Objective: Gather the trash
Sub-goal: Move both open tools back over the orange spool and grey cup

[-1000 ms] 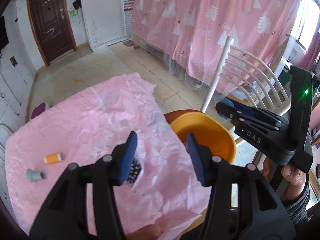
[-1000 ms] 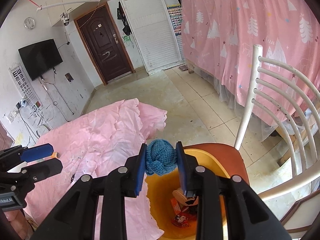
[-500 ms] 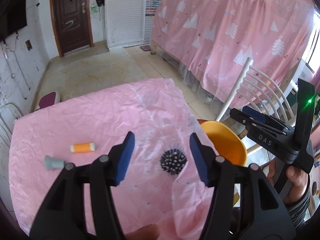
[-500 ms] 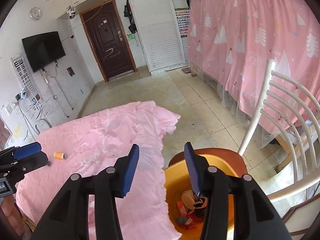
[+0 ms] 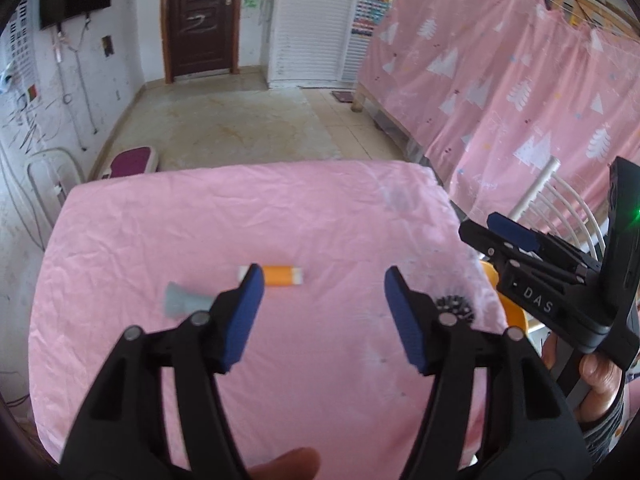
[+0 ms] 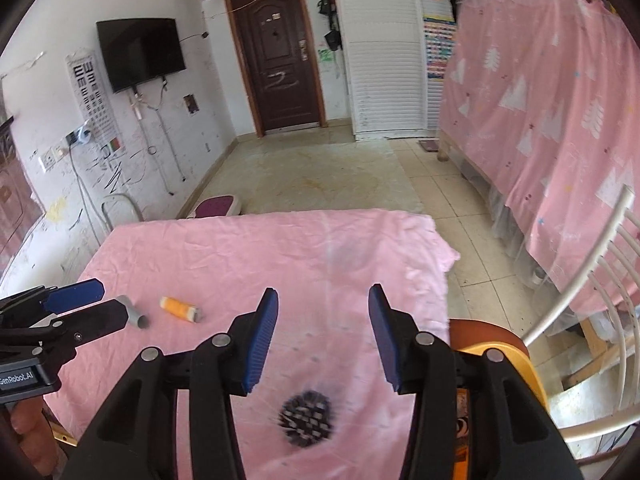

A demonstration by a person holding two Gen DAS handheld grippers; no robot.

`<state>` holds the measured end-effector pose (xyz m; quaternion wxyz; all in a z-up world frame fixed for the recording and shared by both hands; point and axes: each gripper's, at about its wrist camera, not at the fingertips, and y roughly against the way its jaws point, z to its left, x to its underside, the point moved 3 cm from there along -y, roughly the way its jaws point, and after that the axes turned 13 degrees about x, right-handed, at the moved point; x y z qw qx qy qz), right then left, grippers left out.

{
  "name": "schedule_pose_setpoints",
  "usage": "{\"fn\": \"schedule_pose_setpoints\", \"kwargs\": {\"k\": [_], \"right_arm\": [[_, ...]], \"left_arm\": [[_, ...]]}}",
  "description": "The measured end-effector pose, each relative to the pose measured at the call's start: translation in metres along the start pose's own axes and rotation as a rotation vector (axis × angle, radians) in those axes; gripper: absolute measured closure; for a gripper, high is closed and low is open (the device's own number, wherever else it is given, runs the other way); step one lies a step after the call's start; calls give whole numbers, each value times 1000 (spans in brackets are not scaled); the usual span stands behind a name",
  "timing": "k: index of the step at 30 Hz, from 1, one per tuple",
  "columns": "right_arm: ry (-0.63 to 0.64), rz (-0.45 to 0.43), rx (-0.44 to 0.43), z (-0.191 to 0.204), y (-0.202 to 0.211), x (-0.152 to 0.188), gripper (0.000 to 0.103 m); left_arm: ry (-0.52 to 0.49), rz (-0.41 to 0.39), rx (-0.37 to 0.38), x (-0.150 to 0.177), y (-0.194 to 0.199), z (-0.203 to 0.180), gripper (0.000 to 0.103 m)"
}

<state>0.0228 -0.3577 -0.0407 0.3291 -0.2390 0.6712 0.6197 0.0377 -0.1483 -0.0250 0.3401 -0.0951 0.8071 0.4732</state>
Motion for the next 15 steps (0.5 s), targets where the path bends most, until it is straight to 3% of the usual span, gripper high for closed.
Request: {"fn": "schedule_pose_setpoints", "kwargs": {"k": [10,15], "right_arm": [[105,40,-43,75,-21,-3,66],[129,58,-47,92,-29,0,66]], "left_arm": [[105,9,-51,6,6,64,42],[103,33,-70,10,2,80,42]]}}
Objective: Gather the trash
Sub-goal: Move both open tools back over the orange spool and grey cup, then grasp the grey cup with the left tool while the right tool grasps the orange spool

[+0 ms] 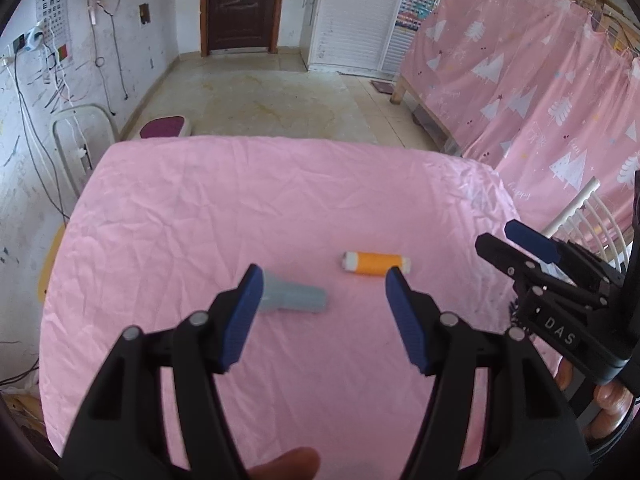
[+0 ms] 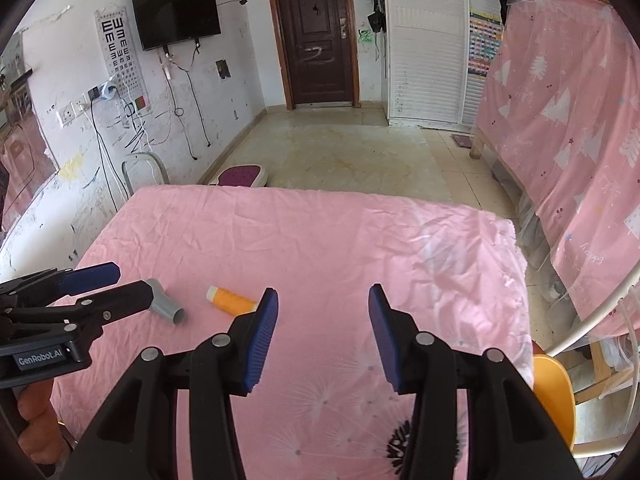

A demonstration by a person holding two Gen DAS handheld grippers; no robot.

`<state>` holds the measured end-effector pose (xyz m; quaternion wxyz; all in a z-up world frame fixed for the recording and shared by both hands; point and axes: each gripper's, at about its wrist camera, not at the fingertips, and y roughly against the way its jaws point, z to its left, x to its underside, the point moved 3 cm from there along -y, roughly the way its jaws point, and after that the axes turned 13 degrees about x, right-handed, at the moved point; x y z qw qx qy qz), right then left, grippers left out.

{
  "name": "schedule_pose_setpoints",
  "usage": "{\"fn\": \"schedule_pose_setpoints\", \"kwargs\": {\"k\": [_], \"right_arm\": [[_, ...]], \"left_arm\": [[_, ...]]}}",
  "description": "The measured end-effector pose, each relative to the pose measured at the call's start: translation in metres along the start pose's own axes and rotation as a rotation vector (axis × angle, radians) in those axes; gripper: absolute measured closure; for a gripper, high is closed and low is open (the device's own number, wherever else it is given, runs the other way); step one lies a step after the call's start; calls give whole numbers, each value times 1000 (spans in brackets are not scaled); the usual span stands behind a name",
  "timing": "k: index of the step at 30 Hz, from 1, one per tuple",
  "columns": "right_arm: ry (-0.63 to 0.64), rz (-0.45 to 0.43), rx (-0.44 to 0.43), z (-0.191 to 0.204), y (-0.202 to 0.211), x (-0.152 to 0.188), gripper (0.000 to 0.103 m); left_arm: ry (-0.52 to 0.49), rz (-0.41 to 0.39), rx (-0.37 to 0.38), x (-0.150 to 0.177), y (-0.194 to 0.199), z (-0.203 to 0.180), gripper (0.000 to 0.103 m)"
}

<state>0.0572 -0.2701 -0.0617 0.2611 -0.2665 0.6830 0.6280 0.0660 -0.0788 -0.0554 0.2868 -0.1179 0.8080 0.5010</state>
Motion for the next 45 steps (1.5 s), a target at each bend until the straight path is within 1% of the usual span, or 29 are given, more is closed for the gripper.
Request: {"fn": "schedule_pose_setpoints", "kwargs": {"k": [2,3,5,12,15,19,27,28,29,31,33,36,41,45], "right_arm": [[4,6,-1,2,-3,2,66],[6,9,-2,4,-4,3,66],[10,16,-2,7,-7,3,66],[20,36,-5,19,-16,2,66],[24,43,-6,24,-19,2,66],[28,52,-9,30,-23,0,66],[30,68,-22,42,-32,-3,56],[31,70,-24,43,-33,-3,55],[32,72,-25,44,-34,-3,55],[35,77,-27,47,-37,-4,54],[35,83,-32,49,-39,-5,54],[36,94,-43,55,-43,-7,54],[50,110,-50,67,-49,-7,53],[60,126,-48,77,-56,-6,53]], "left_arm": [[-20,16,0,3,-3,4,41],[-29,23,-1,4,-4,5,37],[-50,34,-7,7,-9,6,34],[-95,71,-52,11,-23,15,33],[-104,86,-57,11,-29,18,30],[-111,105,-57,11,-38,23,30],[-102,134,-47,12,-50,30,30],[-97,138,-46,12,-51,32,30],[-94,142,-46,12,-54,30,34],[-96,138,-51,12,-53,31,38],[-94,132,-53,12,-52,32,45],[-85,128,-50,14,-50,35,52],[-63,114,-47,16,-41,43,58],[-51,98,-53,16,-35,46,59]]}}
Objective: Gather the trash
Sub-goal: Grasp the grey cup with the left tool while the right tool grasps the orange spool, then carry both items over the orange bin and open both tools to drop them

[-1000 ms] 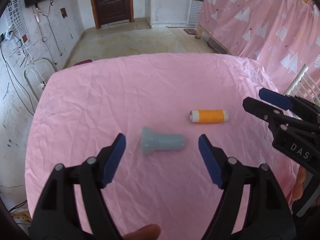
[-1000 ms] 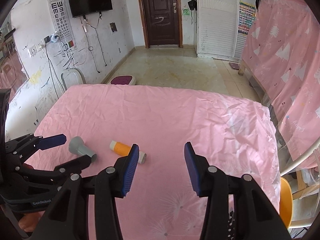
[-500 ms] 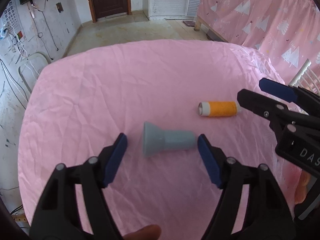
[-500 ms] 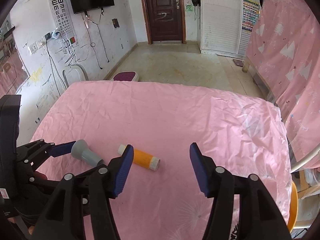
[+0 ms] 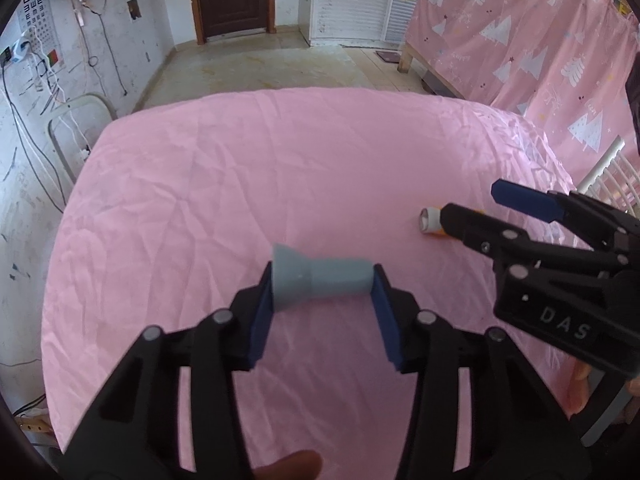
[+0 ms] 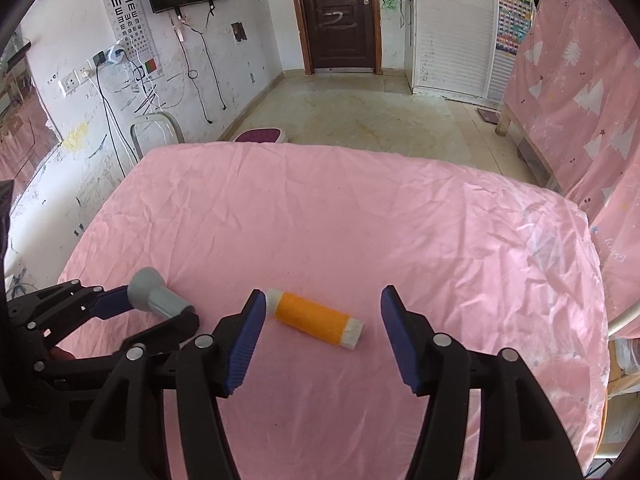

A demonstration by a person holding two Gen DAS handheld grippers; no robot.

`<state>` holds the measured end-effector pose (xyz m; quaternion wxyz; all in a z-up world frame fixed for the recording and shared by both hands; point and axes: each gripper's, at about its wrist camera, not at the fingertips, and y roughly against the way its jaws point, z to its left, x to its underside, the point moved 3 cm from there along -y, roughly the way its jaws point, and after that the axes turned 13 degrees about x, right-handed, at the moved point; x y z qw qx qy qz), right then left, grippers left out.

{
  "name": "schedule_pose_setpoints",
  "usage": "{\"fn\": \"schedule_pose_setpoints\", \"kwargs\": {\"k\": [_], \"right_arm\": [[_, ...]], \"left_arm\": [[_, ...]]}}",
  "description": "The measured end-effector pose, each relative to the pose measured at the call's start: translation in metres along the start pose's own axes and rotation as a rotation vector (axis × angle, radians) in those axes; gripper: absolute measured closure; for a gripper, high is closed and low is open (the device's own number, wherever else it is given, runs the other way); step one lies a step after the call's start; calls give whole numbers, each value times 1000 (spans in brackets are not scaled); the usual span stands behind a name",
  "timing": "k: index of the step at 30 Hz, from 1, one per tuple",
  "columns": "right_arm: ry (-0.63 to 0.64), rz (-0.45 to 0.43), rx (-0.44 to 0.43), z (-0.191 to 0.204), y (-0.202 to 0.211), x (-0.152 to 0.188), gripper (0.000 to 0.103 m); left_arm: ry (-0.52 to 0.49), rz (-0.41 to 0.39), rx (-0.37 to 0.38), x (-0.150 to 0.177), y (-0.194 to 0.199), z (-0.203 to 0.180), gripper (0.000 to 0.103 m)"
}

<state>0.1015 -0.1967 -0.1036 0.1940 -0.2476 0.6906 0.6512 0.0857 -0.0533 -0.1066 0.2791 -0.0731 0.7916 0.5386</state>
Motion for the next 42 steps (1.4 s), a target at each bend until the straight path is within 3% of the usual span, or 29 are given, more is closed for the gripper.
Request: {"fn": "schedule_pose_setpoints", "kwargs": {"k": [10,12,14,22,27,35,40,41,42], "right_arm": [[22,32,-8,14,-16,4,54],[38,22,6,17,-15,6,60],[52,14,18,19,-15,7,72],[61,-1,7,15,-9,14,97],[51,-15,-2,6,-2,17,98],[7,-61,-18,-19,19,17,97],[-13,-84,-19,-33,31,20,97],[-17,-87,-20,-35,32,21,97],[-20,-89,-20,-36,33,21,97]], "left_arm": [[17,-19,2,4,9,10,59],[18,-23,4,5,11,10,59],[18,-25,4,5,12,10,59],[5,-35,-6,2,16,6,59],[-3,-42,-16,3,19,-4,59],[-12,-46,-23,2,24,-12,70],[26,-44,-8,-3,25,-7,71],[47,-38,15,-6,25,-3,69],[66,-30,37,-7,24,1,58]]}}
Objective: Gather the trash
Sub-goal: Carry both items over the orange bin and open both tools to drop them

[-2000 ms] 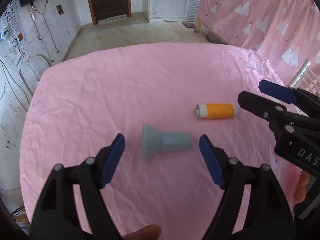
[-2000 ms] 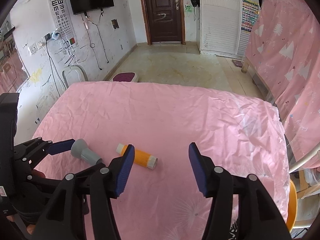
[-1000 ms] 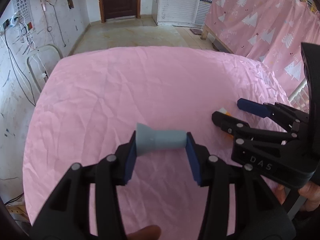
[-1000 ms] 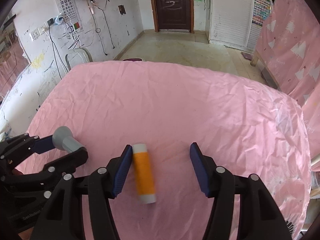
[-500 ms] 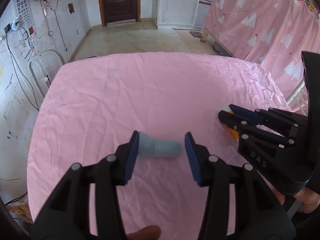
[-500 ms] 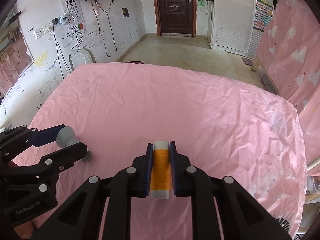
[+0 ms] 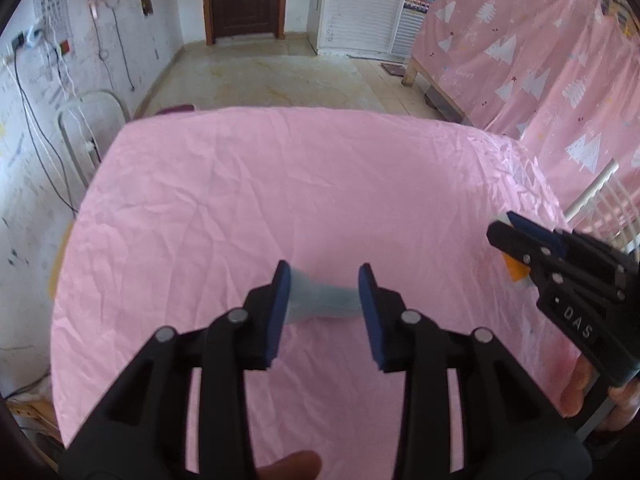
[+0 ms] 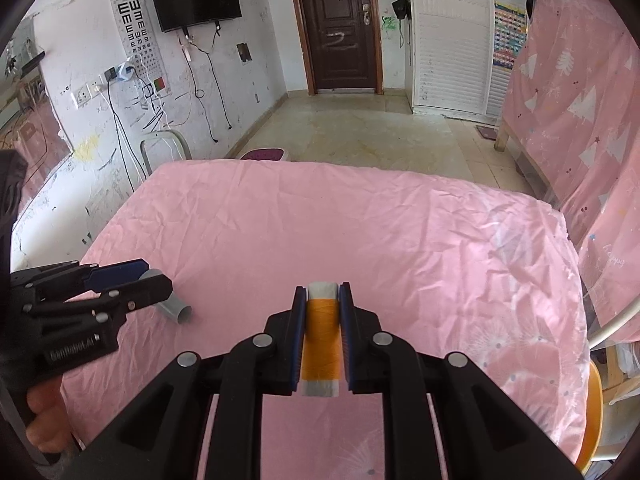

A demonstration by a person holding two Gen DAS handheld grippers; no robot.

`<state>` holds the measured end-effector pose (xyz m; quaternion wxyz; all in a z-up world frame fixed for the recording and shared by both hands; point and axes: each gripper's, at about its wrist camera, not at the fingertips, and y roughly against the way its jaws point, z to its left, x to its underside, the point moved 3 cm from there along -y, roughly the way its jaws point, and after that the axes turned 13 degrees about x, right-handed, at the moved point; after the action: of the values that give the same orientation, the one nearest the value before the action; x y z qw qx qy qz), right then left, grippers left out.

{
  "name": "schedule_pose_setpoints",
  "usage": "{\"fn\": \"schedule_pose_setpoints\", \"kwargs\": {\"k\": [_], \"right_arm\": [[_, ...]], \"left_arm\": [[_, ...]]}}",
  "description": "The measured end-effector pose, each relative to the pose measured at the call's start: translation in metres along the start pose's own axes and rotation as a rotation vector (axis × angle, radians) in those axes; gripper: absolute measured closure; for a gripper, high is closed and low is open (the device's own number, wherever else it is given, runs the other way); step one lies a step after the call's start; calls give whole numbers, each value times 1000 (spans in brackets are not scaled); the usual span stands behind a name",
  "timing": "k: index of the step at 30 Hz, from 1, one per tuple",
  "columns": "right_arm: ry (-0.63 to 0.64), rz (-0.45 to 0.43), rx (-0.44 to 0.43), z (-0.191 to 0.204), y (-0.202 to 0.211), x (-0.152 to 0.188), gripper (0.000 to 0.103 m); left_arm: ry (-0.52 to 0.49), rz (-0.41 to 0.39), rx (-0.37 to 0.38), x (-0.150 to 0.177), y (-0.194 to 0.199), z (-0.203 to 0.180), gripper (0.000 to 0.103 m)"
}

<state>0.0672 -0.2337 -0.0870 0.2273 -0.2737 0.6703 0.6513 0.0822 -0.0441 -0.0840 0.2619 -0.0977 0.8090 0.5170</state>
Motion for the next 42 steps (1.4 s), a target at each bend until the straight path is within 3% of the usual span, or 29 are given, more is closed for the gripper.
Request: {"fn": "schedule_pose_setpoints", "kwargs": {"k": [2,7,13,19,21,23,32,42], "right_arm": [[-9,-6,-3,-2,3,1,97],[-25,-17,-8,-14,10,5,97],[-48,-33,-4,-29,18,8,97],[-63,-42,-1,-32,23,7,97],[-67,-44,1,-33,25,8,97],[-73,-45,2,-35,26,8,97],[-119,-69,17,-55,38,10,97],[-199,-109,34,-102,59,20,97]], "left_arm": [[28,0,4,-5,-1,6,47],[43,30,-12,-11,-8,11,46],[3,57,-9,-3,-14,1,35],[-34,95,-34,6,-24,-2,35],[-40,110,-44,10,-28,-2,48],[-50,109,-63,12,-29,-3,54],[-62,78,-71,8,-21,-17,55],[-148,46,-68,1,-14,-68,55]]}}
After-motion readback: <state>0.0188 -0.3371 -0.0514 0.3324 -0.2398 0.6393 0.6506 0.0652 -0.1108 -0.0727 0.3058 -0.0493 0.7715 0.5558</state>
